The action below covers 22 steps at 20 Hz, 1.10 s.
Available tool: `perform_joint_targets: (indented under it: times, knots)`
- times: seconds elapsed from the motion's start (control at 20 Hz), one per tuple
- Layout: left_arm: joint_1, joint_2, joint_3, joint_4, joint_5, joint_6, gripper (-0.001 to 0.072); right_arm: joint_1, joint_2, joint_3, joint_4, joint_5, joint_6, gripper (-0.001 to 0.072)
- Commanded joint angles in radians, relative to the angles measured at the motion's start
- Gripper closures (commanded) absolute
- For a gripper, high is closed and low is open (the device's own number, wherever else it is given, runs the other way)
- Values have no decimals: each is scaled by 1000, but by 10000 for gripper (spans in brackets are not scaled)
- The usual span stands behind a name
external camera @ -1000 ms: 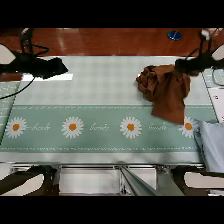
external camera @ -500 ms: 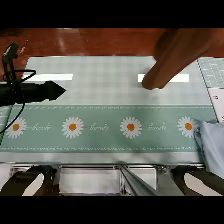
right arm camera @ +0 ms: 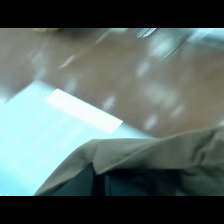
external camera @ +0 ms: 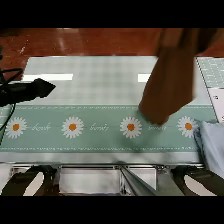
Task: Fold the shirts.
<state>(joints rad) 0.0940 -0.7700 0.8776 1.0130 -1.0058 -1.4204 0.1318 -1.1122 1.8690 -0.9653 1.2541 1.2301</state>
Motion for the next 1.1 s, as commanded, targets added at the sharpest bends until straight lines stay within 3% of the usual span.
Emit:
perform_joint_targets:
  times: [0.0, 0.25, 0.45, 0.55, 0.75, 0.85, 0.95, 1.05]
  knots:
    - [50, 2, -2, -1, 0, 14, 206, 229, -52, -196, -2, -12, 1, 688]
    - [49, 0, -5, -1, -4, 22, 206, 503, -345, -348, -5, -147, 19, 688]
    - [49, -7, -5, 5, -57, 22, 206, 570, -559, -348, 17, -280, 83, 674]
    - [49, -17, -5, 7, -91, 22, 206, 559, -602, -345, 120, -286, 90, 300]
    - [49, -55, -5, 14, -223, 25, 206, 348, -533, -241, 38, -128, 135, 304]
    - [49, -60, -35, 43, -284, 47, 206, 153, -422, -252, -100, -20, 173, 305]
    - [48, -59, -138, 22, -286, 47, 206, -43, -290, -376, -244, 20, 227, 306]
    - [46, -64, -286, -86, -252, 63, 206, -219, -146, -637, -230, -44, 237, 306]
